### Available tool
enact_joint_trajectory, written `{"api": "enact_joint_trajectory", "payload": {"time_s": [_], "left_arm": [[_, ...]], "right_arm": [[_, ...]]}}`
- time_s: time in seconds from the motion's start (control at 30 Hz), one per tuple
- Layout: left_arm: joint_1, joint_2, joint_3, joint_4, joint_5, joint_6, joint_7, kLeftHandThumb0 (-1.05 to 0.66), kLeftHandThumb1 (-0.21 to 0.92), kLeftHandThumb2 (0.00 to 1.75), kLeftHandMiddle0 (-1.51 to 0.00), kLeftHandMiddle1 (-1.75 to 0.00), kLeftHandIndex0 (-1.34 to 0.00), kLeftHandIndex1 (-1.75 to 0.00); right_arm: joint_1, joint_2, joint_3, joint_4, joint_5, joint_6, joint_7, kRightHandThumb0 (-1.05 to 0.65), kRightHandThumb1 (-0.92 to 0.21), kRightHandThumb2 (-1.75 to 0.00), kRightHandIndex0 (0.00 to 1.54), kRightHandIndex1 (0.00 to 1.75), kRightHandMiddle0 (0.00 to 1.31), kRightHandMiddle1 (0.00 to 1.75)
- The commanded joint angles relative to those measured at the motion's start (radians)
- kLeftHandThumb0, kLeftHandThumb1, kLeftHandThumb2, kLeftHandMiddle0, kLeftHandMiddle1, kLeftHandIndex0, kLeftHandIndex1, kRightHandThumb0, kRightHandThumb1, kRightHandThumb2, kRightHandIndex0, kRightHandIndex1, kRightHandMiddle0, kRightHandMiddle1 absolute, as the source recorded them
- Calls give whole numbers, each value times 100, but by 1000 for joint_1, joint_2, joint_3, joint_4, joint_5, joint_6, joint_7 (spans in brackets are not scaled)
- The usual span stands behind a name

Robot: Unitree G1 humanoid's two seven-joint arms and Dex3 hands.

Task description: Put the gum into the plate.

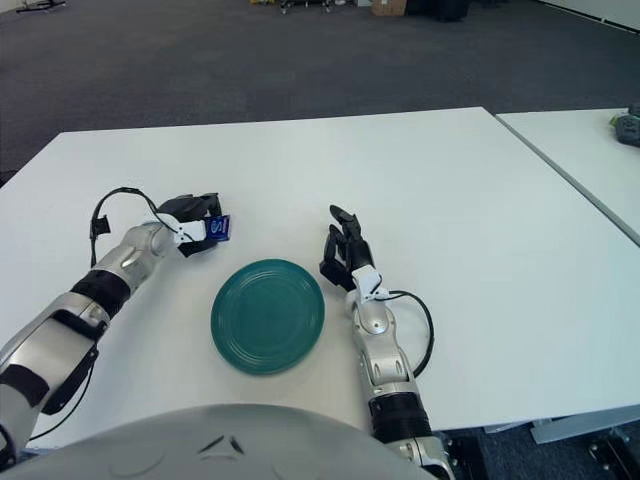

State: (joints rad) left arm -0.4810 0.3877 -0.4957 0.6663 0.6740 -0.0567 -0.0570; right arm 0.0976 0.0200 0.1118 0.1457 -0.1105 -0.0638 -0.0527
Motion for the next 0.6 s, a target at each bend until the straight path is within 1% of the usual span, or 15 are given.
{"api": "enact_joint_trajectory", "payload": {"time_s": [0.0,0.13,0.27,0.33,0.43,0.5,0.57], "left_arm": [[87,41,-19,-61,22,17,-35,-51,20,145,-112,-175,-70,-175],[116,68,1,-134,30,16,-23,-51,19,146,-112,-175,-70,-175],[155,110,50,-280,13,39,-59,-52,19,147,-114,-175,-71,-175],[184,133,89,-403,-1,68,-101,-52,18,148,-114,-175,-71,-175],[229,151,150,-631,-18,137,-178,-52,18,149,-116,-175,-72,-175],[248,151,176,-738,-26,173,-218,-52,17,149,-116,-175,-72,-175],[264,146,193,-810,-44,191,-244,-52,17,150,-117,-175,-73,-175]], "right_arm": [[39,2,1,49,-11,71,-8,-77,-92,-106,29,1,0,57],[45,2,0,40,-5,74,-7,-78,-92,-106,31,2,0,58],[47,4,0,34,2,72,-3,-78,-92,-106,33,2,0,58],[46,6,1,33,4,70,-2,-79,-92,-106,33,2,0,58],[44,7,4,37,5,64,2,-80,-92,-106,33,2,0,57],[43,7,6,41,3,58,3,-80,-92,-106,33,2,0,57],[43,6,9,45,-1,48,4,-80,-92,-106,33,2,0,57]]}}
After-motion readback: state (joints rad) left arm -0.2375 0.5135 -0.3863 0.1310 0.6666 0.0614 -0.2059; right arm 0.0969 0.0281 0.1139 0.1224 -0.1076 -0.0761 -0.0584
